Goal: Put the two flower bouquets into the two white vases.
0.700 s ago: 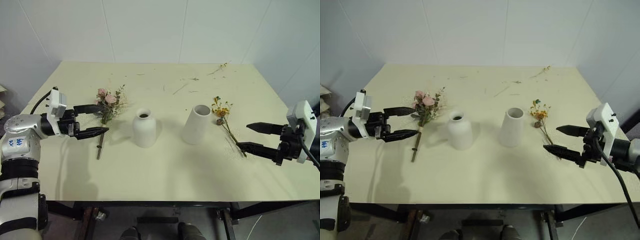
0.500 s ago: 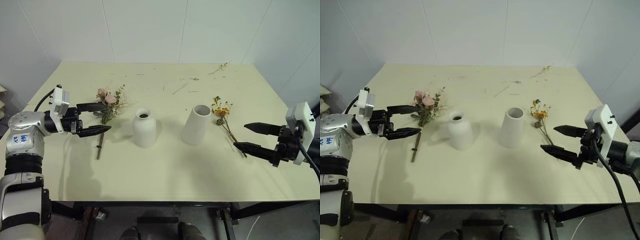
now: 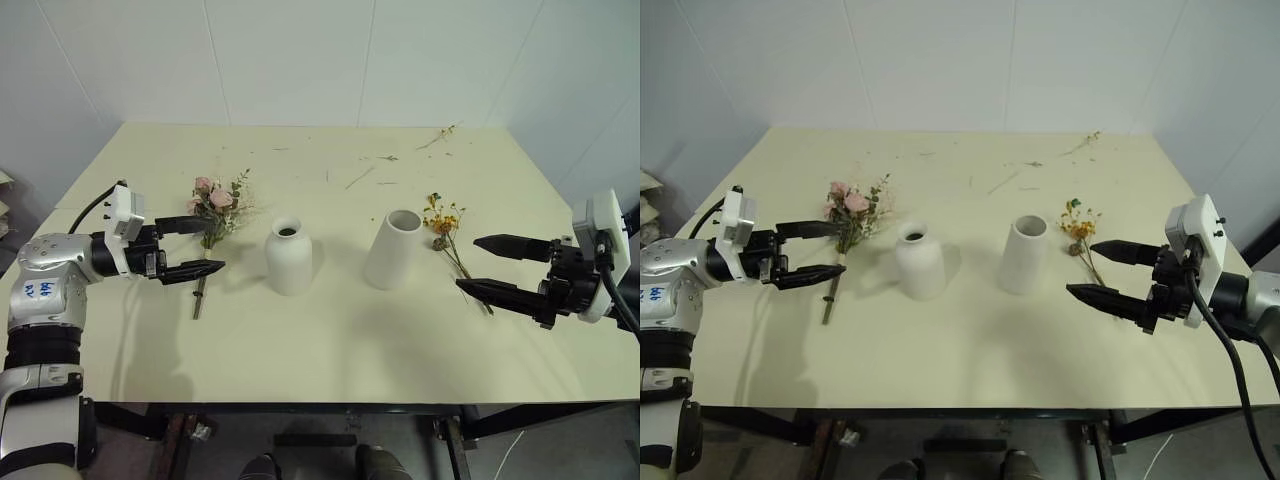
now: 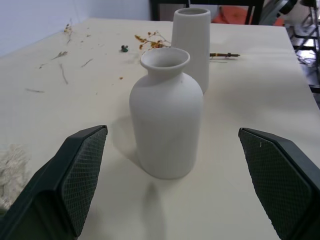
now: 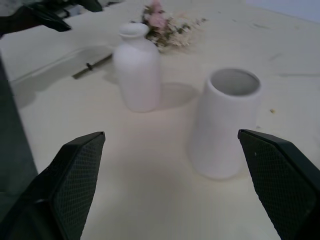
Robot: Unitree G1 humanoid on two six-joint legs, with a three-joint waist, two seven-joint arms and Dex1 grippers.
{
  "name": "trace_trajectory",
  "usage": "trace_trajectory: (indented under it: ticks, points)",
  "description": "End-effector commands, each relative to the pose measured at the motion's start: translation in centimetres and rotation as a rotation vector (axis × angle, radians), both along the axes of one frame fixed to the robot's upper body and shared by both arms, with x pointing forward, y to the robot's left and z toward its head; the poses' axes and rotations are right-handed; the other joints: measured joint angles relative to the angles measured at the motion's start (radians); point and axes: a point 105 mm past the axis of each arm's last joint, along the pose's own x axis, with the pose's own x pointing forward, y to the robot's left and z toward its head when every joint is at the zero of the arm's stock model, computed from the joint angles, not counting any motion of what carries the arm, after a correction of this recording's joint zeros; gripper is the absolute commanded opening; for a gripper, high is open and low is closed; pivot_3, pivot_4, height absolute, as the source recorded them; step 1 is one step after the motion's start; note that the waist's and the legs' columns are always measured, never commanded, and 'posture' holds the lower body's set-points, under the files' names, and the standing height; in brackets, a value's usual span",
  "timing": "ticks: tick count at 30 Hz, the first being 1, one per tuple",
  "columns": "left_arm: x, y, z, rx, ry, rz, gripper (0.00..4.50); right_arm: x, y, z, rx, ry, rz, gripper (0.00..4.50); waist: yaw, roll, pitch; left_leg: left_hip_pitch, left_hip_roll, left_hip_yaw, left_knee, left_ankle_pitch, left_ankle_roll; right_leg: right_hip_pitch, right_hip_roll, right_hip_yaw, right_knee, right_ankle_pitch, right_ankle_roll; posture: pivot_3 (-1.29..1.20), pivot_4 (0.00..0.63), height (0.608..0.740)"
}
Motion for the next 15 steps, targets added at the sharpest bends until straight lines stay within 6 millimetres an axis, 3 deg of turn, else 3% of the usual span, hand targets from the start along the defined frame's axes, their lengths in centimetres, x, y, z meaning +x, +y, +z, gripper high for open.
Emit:
trace_trajectory:
  ticks: [1, 7, 15]
  points:
    - [-1.0, 0.3, 1.4, -0.017, -0.06, 0.029, 4.49, 0.2, -0.4, 1.0, -0.018, -0.037, 0.029, 4.5, 0.0, 0.0, 0.0, 0.0, 0.0, 0.0, 0.0, 0.0, 0.0, 0.0, 0.0, 0.0, 0.0, 0.0, 0.0, 0.0, 0.15, 0.74]
    - [-2.2, 0.0, 1.9, -0.041, -0.096, 0.018, 4.49, 1.9, -1.4, 0.6, -0.054, -0.085, 0.0, 4.5, 0.001, 0.0, 0.0, 0.0, 0.0, 0.0, 0.0, 0.0, 0.0, 0.0, 0.0, 0.0, -0.001, 0.0, -0.001, 0.0, 0.15, 0.74]
    - [-3.3, 0.0, 3.1, -0.125, -0.124, -0.093, 4.49, 5.2, -4.2, -2.8, -0.124, 0.007, -0.275, 4.5, 0.0, 0.0, 0.0, 0.0, 0.0, 0.0, 0.0, 0.0, 0.0, 0.0, 0.0, 0.0, -0.001, -0.002, -0.004, 0.0, 0.15, 0.74]
